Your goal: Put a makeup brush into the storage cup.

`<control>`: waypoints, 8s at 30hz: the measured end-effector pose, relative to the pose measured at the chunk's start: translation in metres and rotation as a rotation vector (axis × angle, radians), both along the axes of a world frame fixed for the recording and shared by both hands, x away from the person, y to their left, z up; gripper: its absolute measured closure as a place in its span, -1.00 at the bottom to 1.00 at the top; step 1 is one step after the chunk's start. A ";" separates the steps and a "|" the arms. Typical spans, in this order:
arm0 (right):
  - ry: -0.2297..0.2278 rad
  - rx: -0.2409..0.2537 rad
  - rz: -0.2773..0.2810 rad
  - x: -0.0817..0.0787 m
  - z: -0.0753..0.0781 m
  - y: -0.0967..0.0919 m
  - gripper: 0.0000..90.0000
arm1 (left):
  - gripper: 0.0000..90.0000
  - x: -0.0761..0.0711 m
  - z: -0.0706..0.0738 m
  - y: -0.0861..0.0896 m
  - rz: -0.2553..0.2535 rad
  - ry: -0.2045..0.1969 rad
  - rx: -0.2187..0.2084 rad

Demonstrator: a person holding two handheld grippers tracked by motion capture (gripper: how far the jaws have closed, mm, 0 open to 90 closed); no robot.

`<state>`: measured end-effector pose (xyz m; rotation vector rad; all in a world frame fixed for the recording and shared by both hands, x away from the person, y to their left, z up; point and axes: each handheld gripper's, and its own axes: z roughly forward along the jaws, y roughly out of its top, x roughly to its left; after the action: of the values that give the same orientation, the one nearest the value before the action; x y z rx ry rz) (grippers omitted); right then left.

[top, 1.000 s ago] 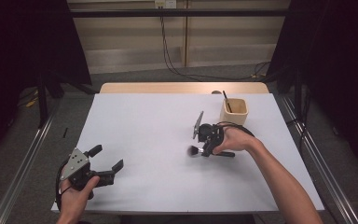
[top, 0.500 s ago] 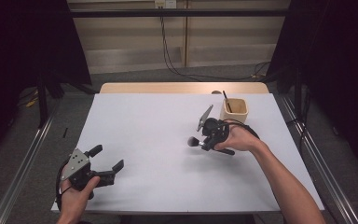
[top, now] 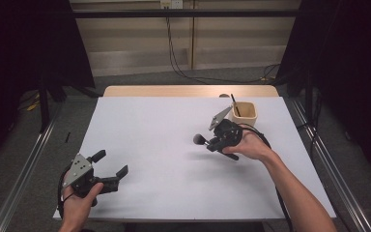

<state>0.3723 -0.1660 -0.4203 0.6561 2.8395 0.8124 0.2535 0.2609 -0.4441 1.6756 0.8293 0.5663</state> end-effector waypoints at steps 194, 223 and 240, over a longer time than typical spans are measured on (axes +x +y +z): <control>-0.445 0.588 -0.711 0.025 0.011 -0.123 0.59 | -0.93 0.001 -0.001 -0.001 0.002 -0.002 0.019; -0.432 0.570 -0.725 0.021 0.005 -0.124 0.31 | -0.93 0.001 -0.001 0.000 0.006 -0.005 0.022; -0.418 0.563 -0.707 0.013 0.003 -0.121 -0.67 | -0.93 0.001 -0.001 0.000 0.003 -0.004 0.016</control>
<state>0.3849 -0.2870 -0.4172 1.2650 1.7935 1.3795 0.2543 0.2607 -0.4448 1.6878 0.8271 0.5795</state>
